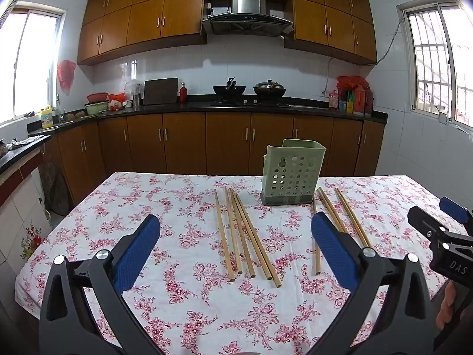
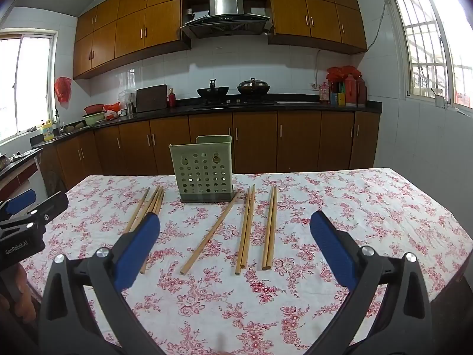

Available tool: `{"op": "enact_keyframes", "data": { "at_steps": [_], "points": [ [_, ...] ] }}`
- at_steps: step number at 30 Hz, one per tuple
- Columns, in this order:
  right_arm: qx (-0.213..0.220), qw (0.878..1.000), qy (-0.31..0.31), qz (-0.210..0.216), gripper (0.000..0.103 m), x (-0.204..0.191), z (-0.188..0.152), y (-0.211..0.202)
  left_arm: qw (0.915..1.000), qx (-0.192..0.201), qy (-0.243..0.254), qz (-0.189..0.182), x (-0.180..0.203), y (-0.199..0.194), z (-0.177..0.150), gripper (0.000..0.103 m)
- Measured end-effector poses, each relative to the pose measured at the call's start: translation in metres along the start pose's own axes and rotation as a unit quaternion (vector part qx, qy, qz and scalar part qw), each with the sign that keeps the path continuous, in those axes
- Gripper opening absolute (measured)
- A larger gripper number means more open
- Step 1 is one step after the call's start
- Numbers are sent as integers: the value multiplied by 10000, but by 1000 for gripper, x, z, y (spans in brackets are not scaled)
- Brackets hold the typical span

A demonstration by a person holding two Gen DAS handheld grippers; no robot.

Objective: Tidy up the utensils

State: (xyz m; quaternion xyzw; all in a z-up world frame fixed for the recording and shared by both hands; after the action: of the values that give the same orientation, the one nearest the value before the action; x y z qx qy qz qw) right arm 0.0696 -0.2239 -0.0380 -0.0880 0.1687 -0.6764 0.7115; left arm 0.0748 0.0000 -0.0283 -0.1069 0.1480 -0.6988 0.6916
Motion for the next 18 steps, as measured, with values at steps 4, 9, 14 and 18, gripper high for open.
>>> {"op": "enact_keyframes", "data": {
  "at_steps": [4,9,14,18],
  "points": [
    [0,10000,9,2,99,0,0,0,10000,-10,-15,-7,0,0,0,101],
    [-7,10000,17,2,99,0,0,0,10000,-9,-21,-12,-1,0,0,101],
    [-14,10000,21,7,99,0,0,2,10000,-18,-11,-6,0,0,0,101],
    [-15,10000,24,7,99,0,0,2,10000,-20,-13,-8,0,0,0,101]
  ]
}}
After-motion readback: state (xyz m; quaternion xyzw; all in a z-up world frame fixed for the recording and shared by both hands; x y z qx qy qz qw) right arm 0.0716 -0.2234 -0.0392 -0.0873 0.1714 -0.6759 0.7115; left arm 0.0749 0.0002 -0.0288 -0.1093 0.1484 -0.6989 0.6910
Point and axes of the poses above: each gripper's, at about its wrist camera, not at the fingertips, and y roughly the way its jaws point, x to its right, z to its top, the point moved 8 cm from there along y, roughly the way its jaws point, and after that the axes turned 4 degrees about y, right-handed, at the moved point
